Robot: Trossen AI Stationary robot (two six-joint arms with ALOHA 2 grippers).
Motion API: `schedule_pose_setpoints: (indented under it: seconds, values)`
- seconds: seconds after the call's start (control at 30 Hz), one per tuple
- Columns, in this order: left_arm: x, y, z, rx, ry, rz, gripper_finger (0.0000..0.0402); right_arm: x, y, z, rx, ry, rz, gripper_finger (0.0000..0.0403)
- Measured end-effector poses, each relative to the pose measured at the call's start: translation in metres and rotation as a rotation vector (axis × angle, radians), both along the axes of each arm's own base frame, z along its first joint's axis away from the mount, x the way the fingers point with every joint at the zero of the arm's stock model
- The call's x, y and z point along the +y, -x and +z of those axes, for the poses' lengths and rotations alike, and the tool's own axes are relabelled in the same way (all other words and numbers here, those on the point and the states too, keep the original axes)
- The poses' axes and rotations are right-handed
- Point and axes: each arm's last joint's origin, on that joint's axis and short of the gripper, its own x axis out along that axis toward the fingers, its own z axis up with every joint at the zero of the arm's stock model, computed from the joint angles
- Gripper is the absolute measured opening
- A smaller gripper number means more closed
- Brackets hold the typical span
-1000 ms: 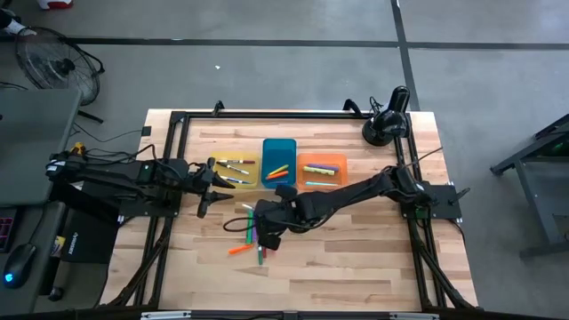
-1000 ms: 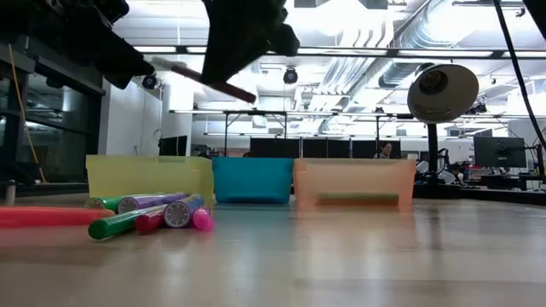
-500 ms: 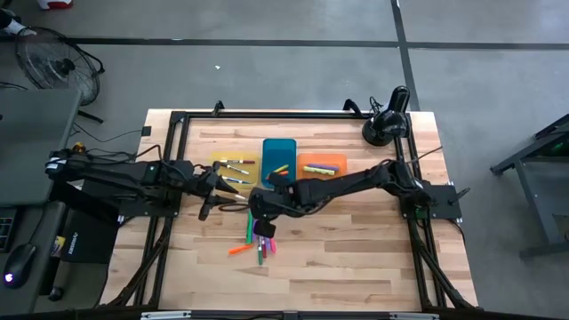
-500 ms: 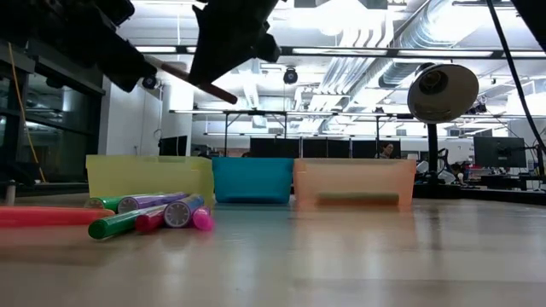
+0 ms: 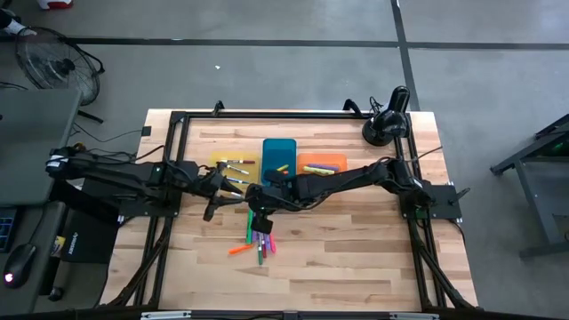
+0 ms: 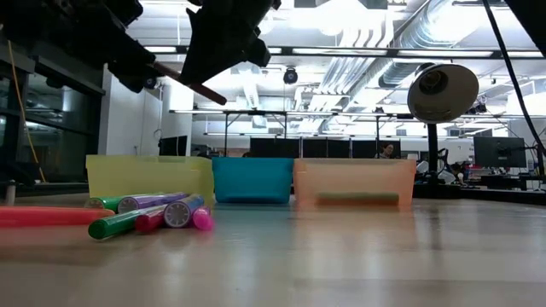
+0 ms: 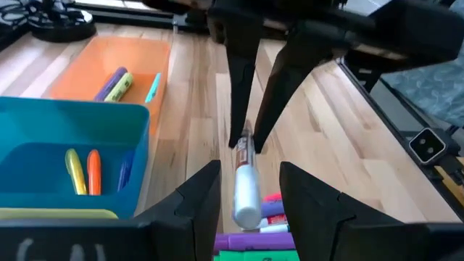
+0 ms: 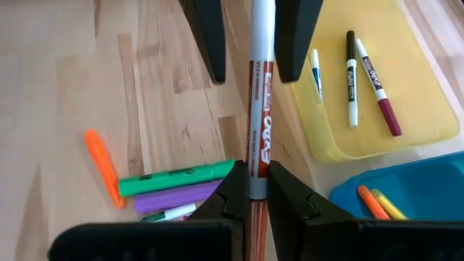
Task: Pick & Place Markers
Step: Put the brown dry erase marker into the yellow bin
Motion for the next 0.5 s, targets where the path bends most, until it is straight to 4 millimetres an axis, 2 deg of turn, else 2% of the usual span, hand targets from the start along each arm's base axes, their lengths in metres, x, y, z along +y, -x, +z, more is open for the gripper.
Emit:
schedule_pose_setpoints:
  seconds: [0.23,0.5]
  values:
    - [-0.0006,-0.0053,-0.0055,0.034,-0.003,-0.001,0.0137,-0.0003,-0.0005,0.0004,-0.005,0.002,0.005,0.002]
    - [-0.0017,-0.0107,-0.0033,-0.008,0.001,-0.023,0.0137,-0.0001,-0.0005,0.0003,-0.004,-0.001,0.01,0.002]
